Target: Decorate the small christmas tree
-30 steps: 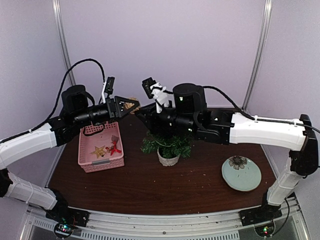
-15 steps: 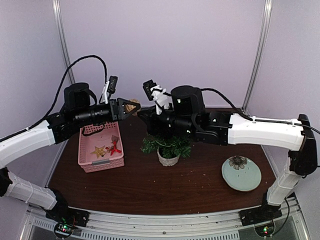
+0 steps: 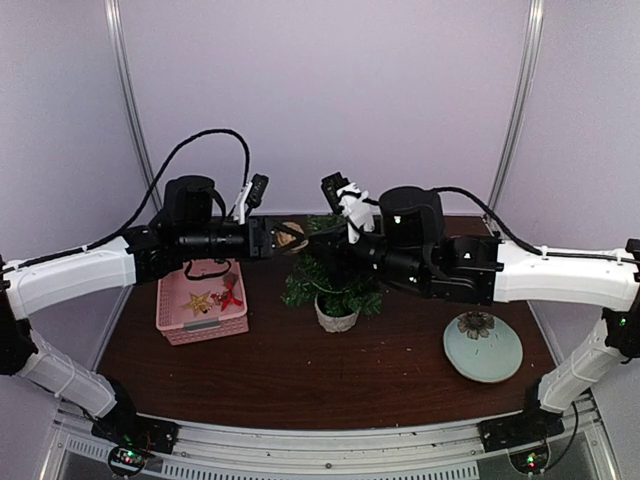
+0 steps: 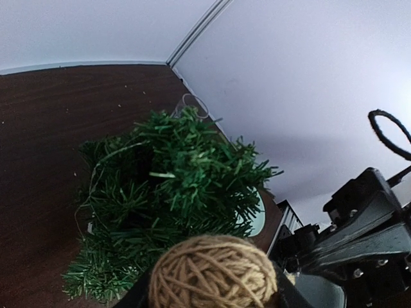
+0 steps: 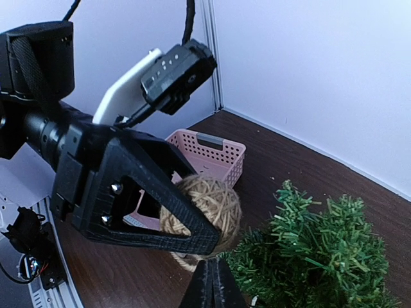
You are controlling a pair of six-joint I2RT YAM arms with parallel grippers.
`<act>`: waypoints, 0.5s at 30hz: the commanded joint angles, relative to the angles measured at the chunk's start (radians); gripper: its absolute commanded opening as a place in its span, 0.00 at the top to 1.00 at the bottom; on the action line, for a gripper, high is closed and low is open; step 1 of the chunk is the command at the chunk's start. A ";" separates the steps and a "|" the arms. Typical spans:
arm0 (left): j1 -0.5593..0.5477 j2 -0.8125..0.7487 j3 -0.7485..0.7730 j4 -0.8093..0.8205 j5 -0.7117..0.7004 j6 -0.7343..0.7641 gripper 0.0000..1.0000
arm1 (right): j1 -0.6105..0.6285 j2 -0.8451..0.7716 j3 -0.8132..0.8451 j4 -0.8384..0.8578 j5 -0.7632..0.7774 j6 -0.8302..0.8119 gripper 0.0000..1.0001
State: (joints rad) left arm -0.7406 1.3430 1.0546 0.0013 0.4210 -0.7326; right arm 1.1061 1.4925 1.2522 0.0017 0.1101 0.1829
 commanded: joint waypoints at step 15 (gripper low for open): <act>-0.006 0.043 0.017 0.162 0.044 -0.108 0.75 | -0.005 -0.117 -0.076 -0.046 -0.039 -0.114 0.67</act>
State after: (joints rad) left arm -0.7418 1.4136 1.0554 0.0967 0.4496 -0.8196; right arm 1.1042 1.4349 1.2125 -0.0319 0.1329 0.1146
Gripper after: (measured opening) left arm 0.458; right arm 0.248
